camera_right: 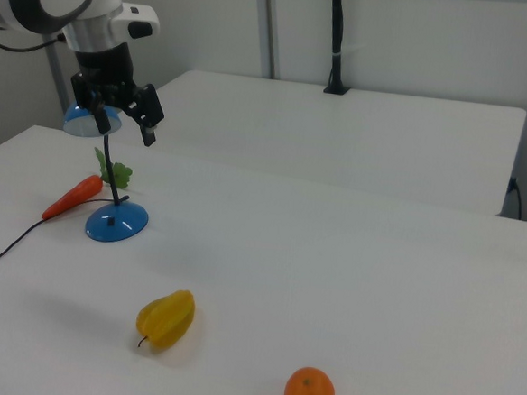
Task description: Turn on desk lamp
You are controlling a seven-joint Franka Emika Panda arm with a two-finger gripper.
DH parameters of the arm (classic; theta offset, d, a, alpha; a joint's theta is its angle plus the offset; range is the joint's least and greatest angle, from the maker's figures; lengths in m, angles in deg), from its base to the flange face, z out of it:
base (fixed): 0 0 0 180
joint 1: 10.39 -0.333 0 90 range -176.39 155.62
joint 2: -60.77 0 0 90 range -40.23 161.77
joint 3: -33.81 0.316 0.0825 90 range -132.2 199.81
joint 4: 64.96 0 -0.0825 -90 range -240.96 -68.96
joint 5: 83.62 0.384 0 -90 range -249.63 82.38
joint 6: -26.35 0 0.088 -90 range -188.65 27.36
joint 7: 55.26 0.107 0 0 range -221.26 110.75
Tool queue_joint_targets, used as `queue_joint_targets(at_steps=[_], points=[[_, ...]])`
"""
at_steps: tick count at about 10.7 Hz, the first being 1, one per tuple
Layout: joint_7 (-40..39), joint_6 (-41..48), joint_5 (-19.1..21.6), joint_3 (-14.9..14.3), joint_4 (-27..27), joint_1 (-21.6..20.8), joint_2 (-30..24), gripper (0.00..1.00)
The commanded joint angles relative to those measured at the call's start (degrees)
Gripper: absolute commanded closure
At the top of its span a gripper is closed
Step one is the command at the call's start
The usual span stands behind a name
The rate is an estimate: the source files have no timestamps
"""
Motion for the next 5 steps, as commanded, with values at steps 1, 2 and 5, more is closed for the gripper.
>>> queue_joint_targets(at_steps=[1, 2, 5], points=[[-1.23, 0.16, 0.63, -0.73, 0.60, -0.72, 0.04, 0.00], [-0.71, 0.08, 0.54, -0.73, 0.52, -0.80, 0.04, 0.00], [-0.61, -0.27, 0.54, -0.64, 0.51, -0.80, 0.04, 0.00]])
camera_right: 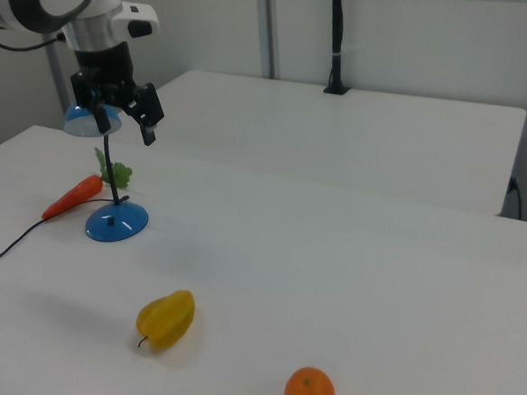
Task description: Turn on desk lamp
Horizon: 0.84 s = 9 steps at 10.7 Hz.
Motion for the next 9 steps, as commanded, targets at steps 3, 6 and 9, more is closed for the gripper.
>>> queue_joint_targets(at_steps=[3, 6, 9], points=[[-1.08, -0.45, 0.54, -0.73, 0.27, -0.79, 0.12, 0.00], [-0.73, -1.76, 1.16, -0.64, 0.36, -0.43, 0.21, 0.09], [-1.43, -1.94, 1.25, -0.64, 0.18, -0.35, 0.21, 0.35]])
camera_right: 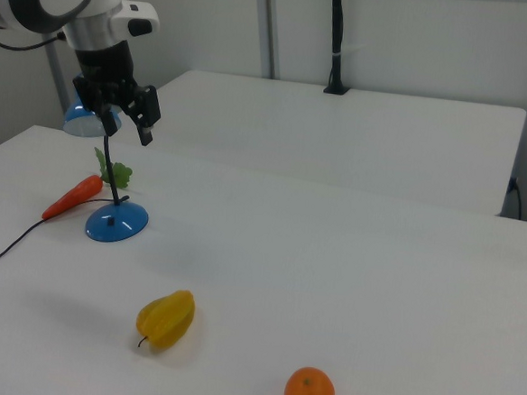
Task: Turn on desk lamp
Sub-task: 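Move the gripper toward the blue lamp's round base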
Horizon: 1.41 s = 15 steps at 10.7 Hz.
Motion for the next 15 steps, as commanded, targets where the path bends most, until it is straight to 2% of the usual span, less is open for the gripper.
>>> queue_joint_targets(at_steps=[1, 2, 3, 5, 7, 10, 12, 15], points=[[-1.43, -1.15, 1.24, -0.64, 0.17, -0.28, 0.20, 0.44], [-1.52, -1.24, 1.24, -0.64, 0.17, -0.37, 0.29, 0.53], [-1.35, -2.02, 1.33, -0.64, 0.09, -0.37, 0.29, 0.73], [-1.17, -2.38, 1.50, -0.55, 0.00, -0.46, 0.46, 0.98], [-1.17, -2.91, 2.99, -0.38, 0.00, -0.46, 0.64, 1.00], [-0.64, -3.52, 3.00, 0.06, -0.18, -0.72, 1.43, 1.00], [-0.64, -4.14, 3.00, 0.94, -1.58, -1.16, 1.52, 1.00], [-5.02, -4.75, 1.94, 2.79, -5.45, -1.25, 2.31, 1.00]])
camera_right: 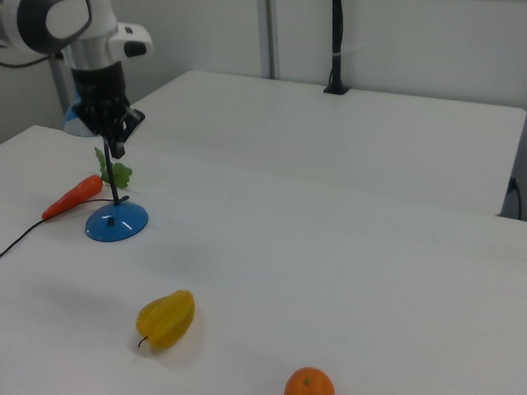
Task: Turn on desk lamp
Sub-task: 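Move the gripper toward the blue lamp's round base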
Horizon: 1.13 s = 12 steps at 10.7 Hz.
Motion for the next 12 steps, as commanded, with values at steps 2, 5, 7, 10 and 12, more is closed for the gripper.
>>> queue_joint_targets(at_steps=[2, 5, 7, 10, 12], points=[[-4.35, -2.73, -0.07, 1.58, -4.35, -0.49, 1.24, 1.00], [-5.23, -8.40, -0.68, 2.37, -10.38, -1.72, 1.95, 1.00], [-6.29, -13.95, -1.21, 3.34, -14.00, -1.72, 2.04, 1.00], [-6.29, -21.59, -1.91, 3.34, -16.90, -3.65, 4.23, 1.00], [-6.29, -27.66, -2.62, 3.43, -18.58, -5.13, 5.89, 1.00]])
